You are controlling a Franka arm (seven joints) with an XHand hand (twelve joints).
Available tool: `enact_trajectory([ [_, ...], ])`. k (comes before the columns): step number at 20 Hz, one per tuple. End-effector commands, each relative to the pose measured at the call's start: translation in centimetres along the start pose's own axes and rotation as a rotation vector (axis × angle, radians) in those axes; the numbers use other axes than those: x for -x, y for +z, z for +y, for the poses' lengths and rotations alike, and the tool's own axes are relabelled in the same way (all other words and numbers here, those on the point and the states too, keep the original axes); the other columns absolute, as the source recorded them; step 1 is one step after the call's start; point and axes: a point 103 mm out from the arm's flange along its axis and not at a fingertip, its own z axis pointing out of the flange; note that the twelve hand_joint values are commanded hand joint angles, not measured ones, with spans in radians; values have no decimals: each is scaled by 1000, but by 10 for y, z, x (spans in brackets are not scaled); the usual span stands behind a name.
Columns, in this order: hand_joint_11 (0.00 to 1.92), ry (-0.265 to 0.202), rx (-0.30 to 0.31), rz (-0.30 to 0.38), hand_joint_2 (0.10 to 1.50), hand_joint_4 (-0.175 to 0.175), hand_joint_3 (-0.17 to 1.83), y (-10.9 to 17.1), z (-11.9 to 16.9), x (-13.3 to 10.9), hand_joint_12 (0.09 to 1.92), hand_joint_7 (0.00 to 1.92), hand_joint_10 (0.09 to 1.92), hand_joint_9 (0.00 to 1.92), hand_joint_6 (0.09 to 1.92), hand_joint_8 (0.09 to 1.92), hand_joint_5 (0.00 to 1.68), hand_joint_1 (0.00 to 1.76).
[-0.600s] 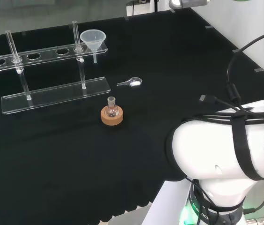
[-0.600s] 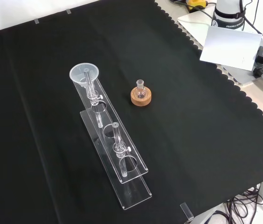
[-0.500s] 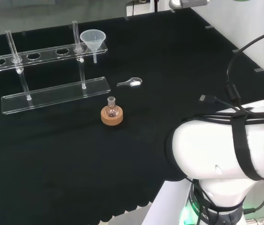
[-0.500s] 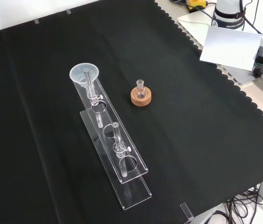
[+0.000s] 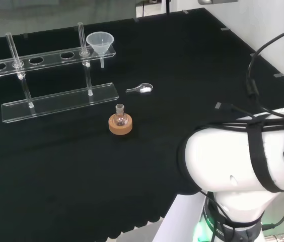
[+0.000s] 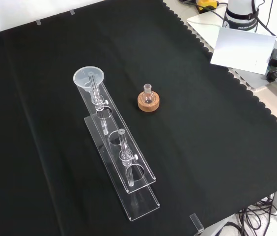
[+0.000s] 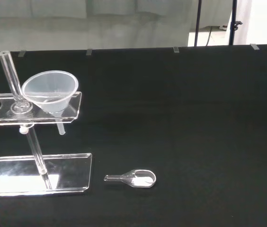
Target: Pick up the funnel from the transparent funnel stand.
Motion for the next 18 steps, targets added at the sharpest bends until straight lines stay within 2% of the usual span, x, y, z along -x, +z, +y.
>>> enact_trajectory([
  [1, 0, 24, -7, -13, 1175, 36, 424, 6, 8, 2, 1289, 0, 586, 40, 87, 260, 123, 0],
  [6, 0, 49, -11, -20, 1177, 36, 420, 13, 17, 4, 1290, 0, 586, 41, 87, 264, 125, 0],
  [10, 0, 67, -38, -6, 1178, 36, 416, 23, 28, -3, 1291, 1, 587, 43, 87, 268, 126, 0],
  [13, 0, 52, -48, -8, 1177, 37, 412, 35, 44, -10, 1291, 2, 588, 46, 87, 271, 127, 0],
  [18, 0, 13, -85, 1, 1168, 37, 398, 58, 87, -21, 1290, 0, 589, 51, 87, 277, 125, 0],
])
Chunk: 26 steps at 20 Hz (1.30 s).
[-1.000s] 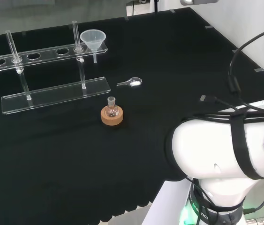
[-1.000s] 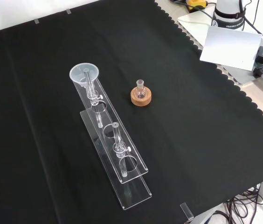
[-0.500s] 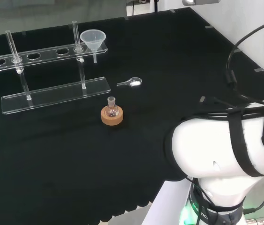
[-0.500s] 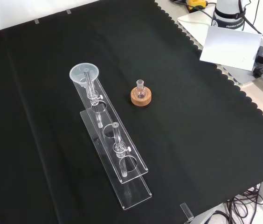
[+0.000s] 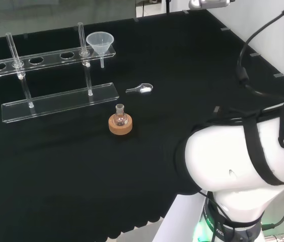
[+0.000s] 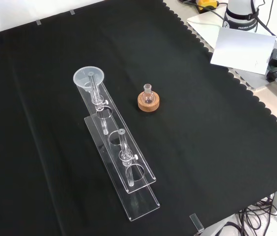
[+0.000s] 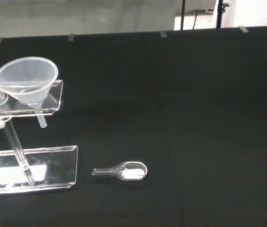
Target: Pick up the funnel from the transparent funnel stand.
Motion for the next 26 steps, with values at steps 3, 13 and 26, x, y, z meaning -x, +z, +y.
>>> enact_trajectory([
  [3, 0, -46, -52, 22, 1144, 37, 372, 34, 81, -33, 1286, 0, 596, 59, 87, 283, 122, 57],
  [13, 0, -144, -134, -95, 913, 31, 298, 66, 148, -85, 1393, 52, 682, 118, 87, 436, 151, 445],
  [26, 141, -258, -312, -205, 730, 40, 375, 110, 166, -142, 1572, 0, 792, 87, 87, 444, 96, 557],
])
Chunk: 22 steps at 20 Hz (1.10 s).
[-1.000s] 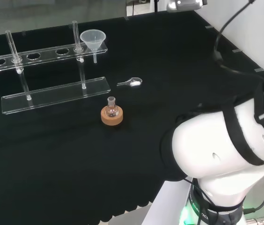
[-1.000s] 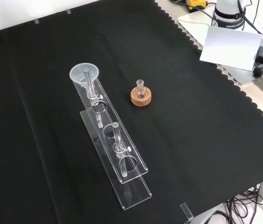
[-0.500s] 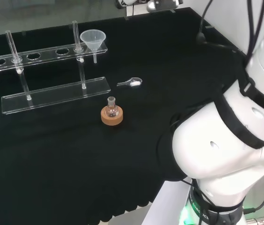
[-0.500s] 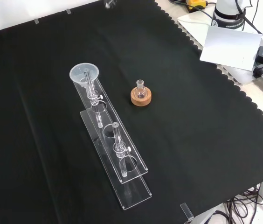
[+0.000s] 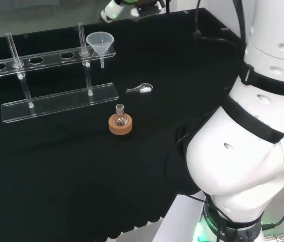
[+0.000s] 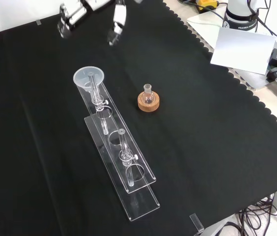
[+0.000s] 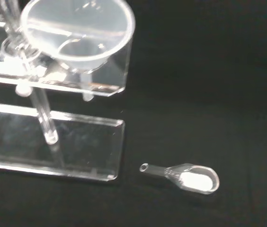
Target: Pick up the funnel from the transparent funnel stand.
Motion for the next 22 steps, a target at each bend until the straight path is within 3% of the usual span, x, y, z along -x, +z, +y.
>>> enact_trajectory([
  [1, 160, -72, -117, -70, 718, 41, 376, 13, 11, -34, 1578, 0, 802, 85, 87, 425, 87, 565],
  [6, 197, -50, -191, -84, 678, 42, 389, 17, 19, -41, 1579, 0, 837, 14, 87, 288, 54, 587],
  [10, 201, -71, -212, -103, 660, 43, 395, 22, 27, -44, 1579, 0, 831, 0, 87, 177, 7, 624],
  [14, 205, -81, -208, -118, 654, 42, 398, 26, 35, -53, 1579, 0, 828, 0, 87, 152, 0, 651],
  [18, 223, -62, -193, -144, 644, 40, 408, 29, 43, -45, 1570, 0, 835, 0, 87, 144, 0, 689],
  [22, 245, -52, -192, -179, 633, 37, 433, 31, 47, -55, 1559, 0, 856, 0, 87, 163, 1, 716],
])
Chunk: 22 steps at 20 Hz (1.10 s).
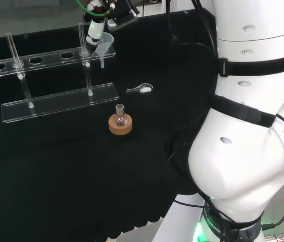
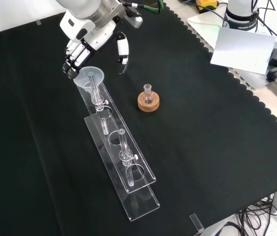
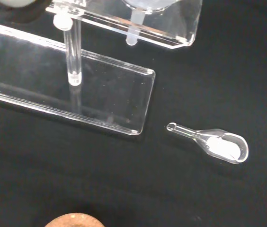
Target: Pick up the funnel from the transparent funnel stand.
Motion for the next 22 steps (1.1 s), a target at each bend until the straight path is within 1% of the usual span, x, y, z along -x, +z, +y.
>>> enact_trajectory([
  [1, 249, 23, 2, -50, 629, 36, 441, 3, 10, -4, 1557, 0, 861, 0, 87, 170, 3, 721],
  [5, 256, 26, -10, -31, 623, 35, 461, 8, 16, -2, 1552, 0, 867, 0, 87, 192, 11, 729],
  [10, 260, 38, -9, -29, 611, 33, 488, 11, 23, 2, 1551, 0, 894, 2, 87, 241, 26, 730],
  [13, 262, 36, -10, -24, 608, 31, 499, 14, 27, 2, 1550, 0, 901, 7, 87, 265, 34, 728],
  [16, 268, 24, -15, -23, 606, 30, 511, 19, 31, 3, 1549, 0, 907, 26, 87, 306, 44, 720],
  [22, 290, 15, -31, -42, 601, 27, 531, 23, 36, -2, 1540, 0, 894, 99, 87, 429, 77, 708],
])
